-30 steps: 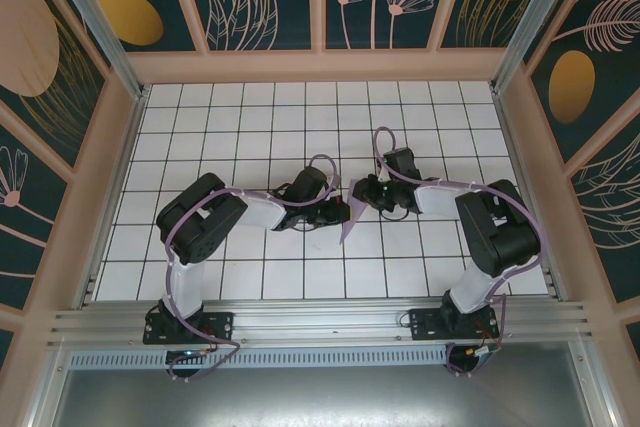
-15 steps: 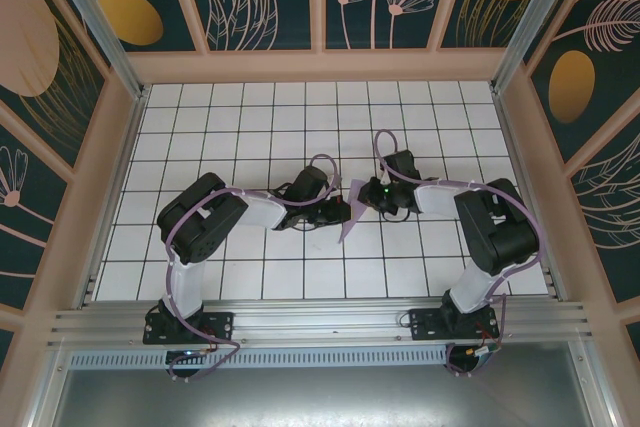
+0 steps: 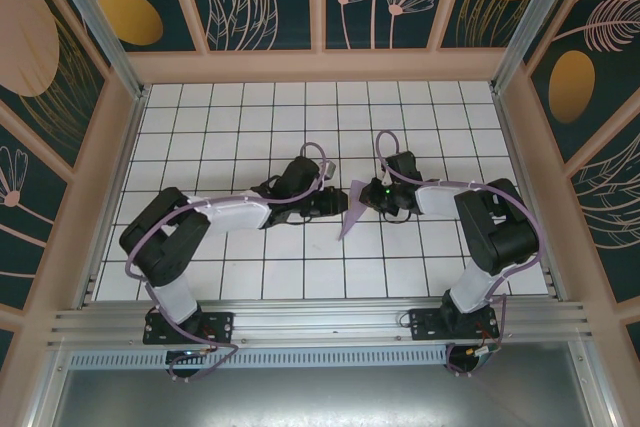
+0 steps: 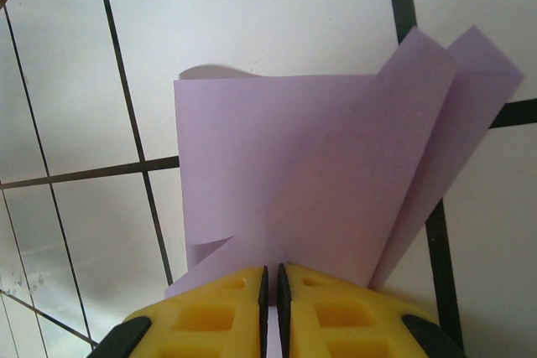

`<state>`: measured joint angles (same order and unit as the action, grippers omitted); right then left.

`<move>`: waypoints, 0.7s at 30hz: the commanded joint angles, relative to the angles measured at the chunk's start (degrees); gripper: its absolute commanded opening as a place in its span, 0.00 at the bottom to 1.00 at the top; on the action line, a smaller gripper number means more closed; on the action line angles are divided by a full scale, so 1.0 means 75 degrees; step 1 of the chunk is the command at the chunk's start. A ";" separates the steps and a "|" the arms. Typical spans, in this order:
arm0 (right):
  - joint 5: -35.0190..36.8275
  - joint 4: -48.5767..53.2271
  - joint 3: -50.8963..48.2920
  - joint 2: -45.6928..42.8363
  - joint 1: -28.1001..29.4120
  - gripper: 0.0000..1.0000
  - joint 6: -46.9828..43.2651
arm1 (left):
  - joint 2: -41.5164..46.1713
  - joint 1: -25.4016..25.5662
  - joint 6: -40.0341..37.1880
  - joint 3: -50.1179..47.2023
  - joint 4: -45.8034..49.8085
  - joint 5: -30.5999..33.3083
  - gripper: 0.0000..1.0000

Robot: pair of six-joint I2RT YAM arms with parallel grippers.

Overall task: Fold a paper plane with a square sheet of paper (fold left side to right side)
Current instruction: Fold the wing for the fifth time at the center of the table.

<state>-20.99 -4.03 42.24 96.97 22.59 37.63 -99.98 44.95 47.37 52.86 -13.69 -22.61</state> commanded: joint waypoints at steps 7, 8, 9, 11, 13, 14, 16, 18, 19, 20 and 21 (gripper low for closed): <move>0.0233 0.0344 -0.0188 0.0276 -0.0064 0.15 0.0034 | -0.0628 0.0251 -0.0167 0.0229 -0.0090 -0.1299 0.17; 0.0239 0.0364 -0.0174 0.0277 -0.0063 0.15 0.0022 | -0.0728 0.0243 -0.0165 0.0224 -0.0076 -0.1248 0.18; 0.0241 0.0383 -0.0172 0.0275 -0.0070 0.15 0.0009 | -0.0808 0.0251 -0.0175 0.0218 -0.0077 -0.1231 0.17; 0.0244 0.0412 -0.0155 0.0274 -0.0062 0.15 -0.0019 | -0.0950 0.0250 -0.0137 0.0195 -0.0212 -0.1292 0.17; 0.0234 0.0443 -0.0146 0.0274 -0.0064 0.15 -0.0036 | -0.1065 0.0256 -0.0117 0.0194 -0.0298 -0.1400 0.17; 0.0244 0.0463 -0.0131 0.0274 -0.0069 0.15 -0.0036 | -0.1106 0.0268 -0.0127 0.0189 -0.0296 -0.1387 0.18; 0.0241 0.0465 -0.0118 0.0278 -0.0065 0.15 -0.0048 | -0.1176 0.0270 -0.0163 0.0194 -0.0260 -0.1374 0.18; 0.0244 0.0473 -0.0110 0.0271 -0.0067 0.15 -0.0048 | -0.1273 0.0276 -0.0190 0.0185 -0.0156 -0.1336 0.18; 0.0230 0.0477 -0.0105 0.0271 -0.0070 0.15 -0.0055 | -0.1313 0.0275 -0.0206 0.0177 -0.0124 -0.1311 0.18; 0.0244 0.0491 -0.0092 0.0269 -0.0070 0.15 -0.0060 | -0.1360 0.0269 -0.0209 0.0159 -0.0110 -0.1298 0.19; 0.0254 0.0501 -0.0095 0.0277 -0.0069 0.15 -0.0060 | -0.1383 0.0284 -0.0210 0.0148 -0.0086 -0.1294 0.19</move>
<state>-21.04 -4.03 42.22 96.97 22.59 37.60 -108.86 46.89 46.98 53.36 -13.91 -31.53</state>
